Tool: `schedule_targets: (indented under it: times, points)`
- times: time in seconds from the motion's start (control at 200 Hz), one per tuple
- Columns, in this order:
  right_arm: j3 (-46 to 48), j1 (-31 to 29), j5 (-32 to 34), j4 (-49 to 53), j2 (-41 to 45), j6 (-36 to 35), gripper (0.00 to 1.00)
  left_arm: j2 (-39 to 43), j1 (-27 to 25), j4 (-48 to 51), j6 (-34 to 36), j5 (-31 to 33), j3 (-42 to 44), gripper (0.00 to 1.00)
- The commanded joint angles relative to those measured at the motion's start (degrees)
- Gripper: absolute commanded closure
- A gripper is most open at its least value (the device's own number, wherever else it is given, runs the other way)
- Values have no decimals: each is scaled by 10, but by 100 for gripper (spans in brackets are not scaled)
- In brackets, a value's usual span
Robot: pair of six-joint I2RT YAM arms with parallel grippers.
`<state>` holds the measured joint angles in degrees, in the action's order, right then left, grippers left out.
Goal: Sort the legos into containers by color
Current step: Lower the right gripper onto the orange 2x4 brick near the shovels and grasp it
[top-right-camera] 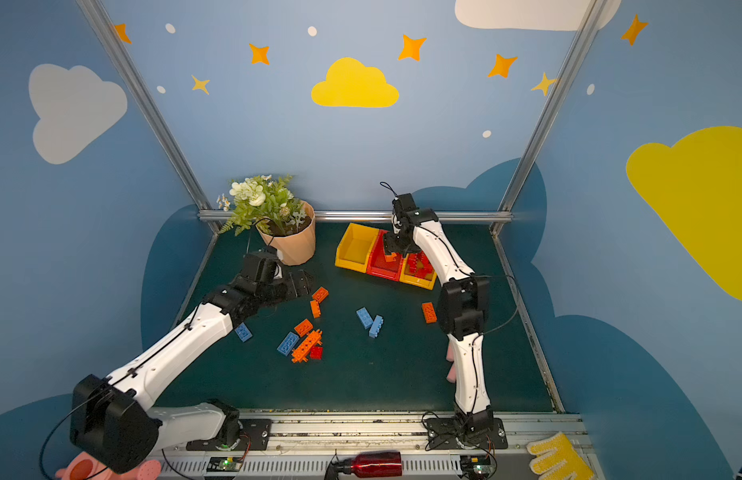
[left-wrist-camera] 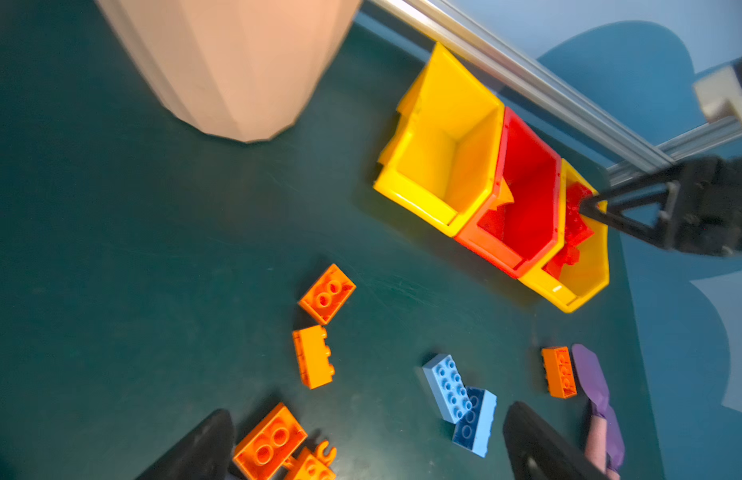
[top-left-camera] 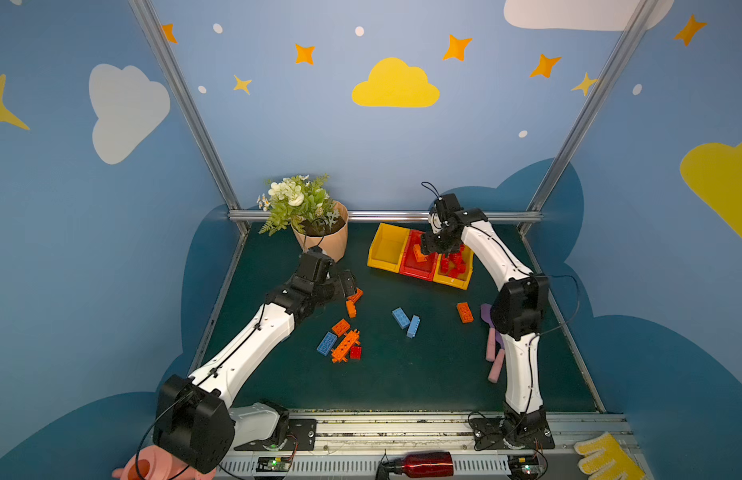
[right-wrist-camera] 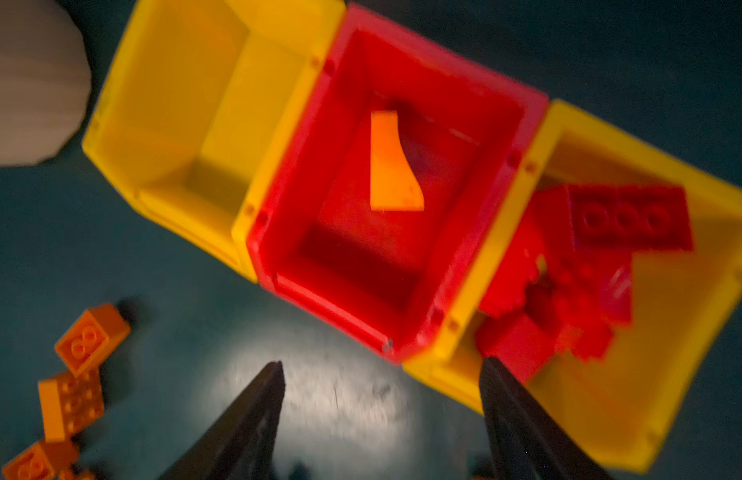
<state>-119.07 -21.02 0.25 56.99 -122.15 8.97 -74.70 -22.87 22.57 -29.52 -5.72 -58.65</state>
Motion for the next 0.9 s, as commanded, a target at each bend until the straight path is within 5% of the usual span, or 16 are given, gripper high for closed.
schedule_targets:
  times: [0.0, 0.355, 0.896]
  points:
    - [128, 10, 23, -3, 75, 3, 29, -38, -1, -24, 7, -89, -28, 0]
    - [418, 56, 25, -78, 199, 13, 30, -78, -64, -60, -18, -87, -37, 0]
    - [480, 67, -26, -159, 136, 26, 38, -8, -120, -32, -61, 21, 8, 0]
